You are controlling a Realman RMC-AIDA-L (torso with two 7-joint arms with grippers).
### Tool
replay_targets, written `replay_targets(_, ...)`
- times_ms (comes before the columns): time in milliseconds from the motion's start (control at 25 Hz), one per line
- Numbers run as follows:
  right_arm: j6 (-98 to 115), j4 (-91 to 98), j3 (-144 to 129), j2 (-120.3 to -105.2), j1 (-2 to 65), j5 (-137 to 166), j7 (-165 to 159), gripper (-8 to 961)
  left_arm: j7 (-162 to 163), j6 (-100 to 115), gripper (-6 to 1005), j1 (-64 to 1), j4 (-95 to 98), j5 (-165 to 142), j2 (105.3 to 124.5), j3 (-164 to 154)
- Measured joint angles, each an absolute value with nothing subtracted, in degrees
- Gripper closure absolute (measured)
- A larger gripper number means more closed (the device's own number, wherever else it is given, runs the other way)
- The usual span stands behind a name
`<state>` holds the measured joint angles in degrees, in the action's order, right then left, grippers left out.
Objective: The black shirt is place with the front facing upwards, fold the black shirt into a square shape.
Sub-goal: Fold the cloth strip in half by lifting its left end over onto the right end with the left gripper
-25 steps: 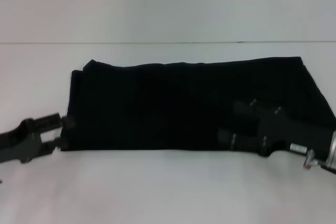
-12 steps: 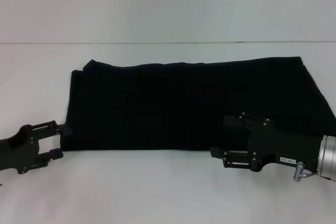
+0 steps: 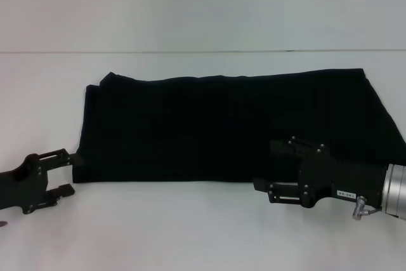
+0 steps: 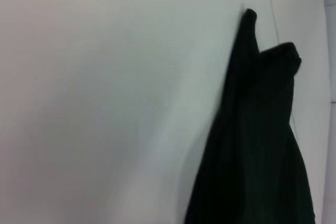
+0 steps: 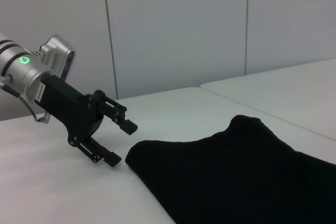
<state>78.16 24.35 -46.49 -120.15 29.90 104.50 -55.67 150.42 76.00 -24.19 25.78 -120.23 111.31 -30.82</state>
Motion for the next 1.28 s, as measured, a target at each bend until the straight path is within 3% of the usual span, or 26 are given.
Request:
replay_targets(1040,78.98,24.34,-46.49,-120.15,29.53,104.31,-55.63,39,150.66,69.01,248,-29.52,23.40,-120.23,111.99,-32.64)
replay_targets(1280,79.02,23.95,-46.34,-120.22,29.53,104.31,-55.63,38,150.63,68.62,344,-30.62,23.55,-120.27,111.96,-34.16)
